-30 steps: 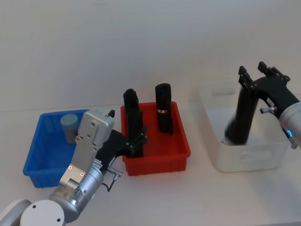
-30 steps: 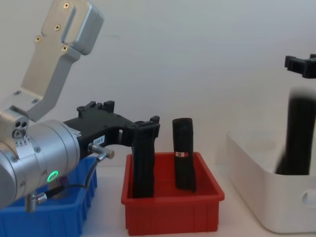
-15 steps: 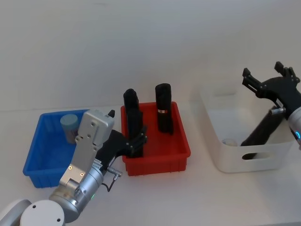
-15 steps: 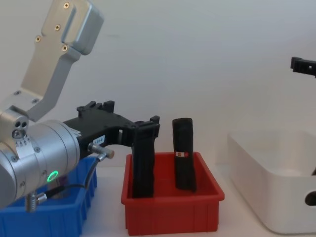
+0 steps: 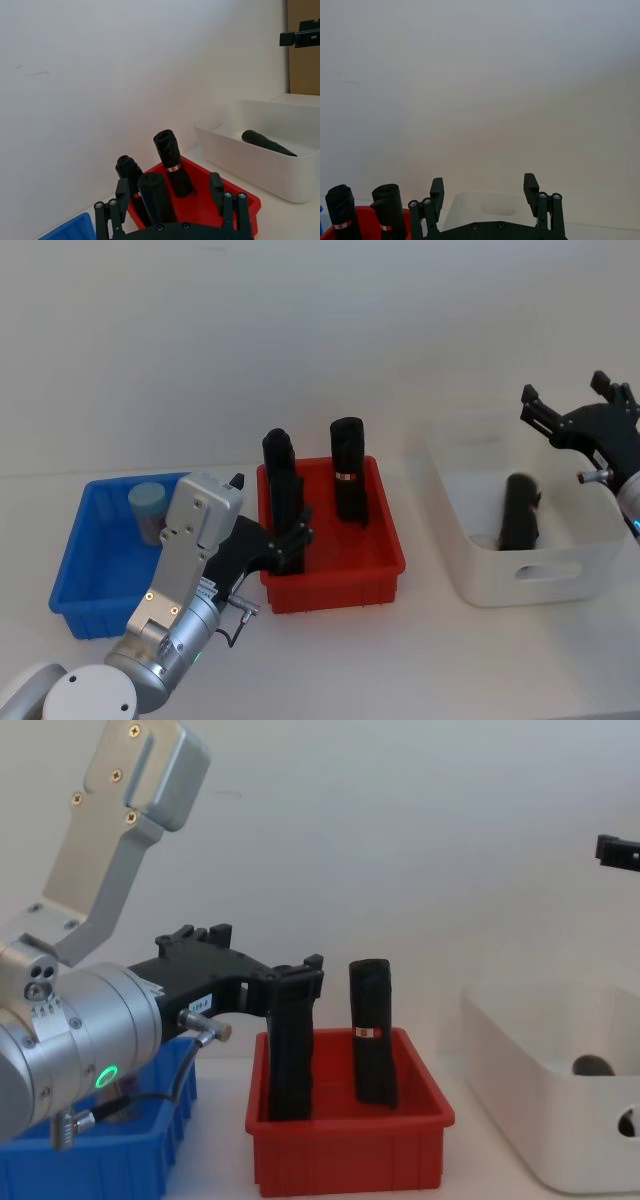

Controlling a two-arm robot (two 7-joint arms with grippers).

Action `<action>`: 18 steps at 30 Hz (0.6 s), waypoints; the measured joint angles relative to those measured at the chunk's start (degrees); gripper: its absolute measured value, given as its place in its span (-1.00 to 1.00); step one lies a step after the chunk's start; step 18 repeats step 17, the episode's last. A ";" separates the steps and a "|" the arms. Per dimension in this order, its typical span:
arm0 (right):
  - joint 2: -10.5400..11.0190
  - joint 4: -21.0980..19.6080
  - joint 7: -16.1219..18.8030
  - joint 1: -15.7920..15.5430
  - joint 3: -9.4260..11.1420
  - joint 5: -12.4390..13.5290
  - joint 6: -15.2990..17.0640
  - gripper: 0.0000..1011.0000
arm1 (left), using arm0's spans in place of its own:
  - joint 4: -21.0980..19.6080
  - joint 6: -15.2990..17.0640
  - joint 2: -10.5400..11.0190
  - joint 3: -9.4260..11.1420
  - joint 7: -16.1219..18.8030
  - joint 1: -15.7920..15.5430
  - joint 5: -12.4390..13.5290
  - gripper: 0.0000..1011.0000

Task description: Pick the cotton swabs from the blue box and place them into the white box.

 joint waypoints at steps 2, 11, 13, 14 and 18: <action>0.01 0.00 -0.01 -0.02 0.02 0.01 -0.02 0.98 | 0.00 0.00 0.00 0.00 0.00 0.00 0.00 0.99; 0.05 -0.05 -0.07 -0.07 0.08 0.07 -0.08 0.98 | 0.00 0.00 0.00 0.00 0.00 0.00 0.00 0.99; 0.06 -0.05 -0.08 -0.08 0.10 0.08 -0.10 0.98 | 0.00 0.00 0.00 0.00 0.00 0.00 0.00 0.99; 0.07 -0.04 -0.09 -0.08 0.10 0.08 -0.10 0.98 | 0.00 0.00 0.00 0.00 0.00 0.00 0.00 0.99; 0.09 -0.05 -0.10 -0.10 0.12 0.08 -0.13 0.98 | 0.00 0.00 0.00 0.00 0.00 0.00 0.00 0.99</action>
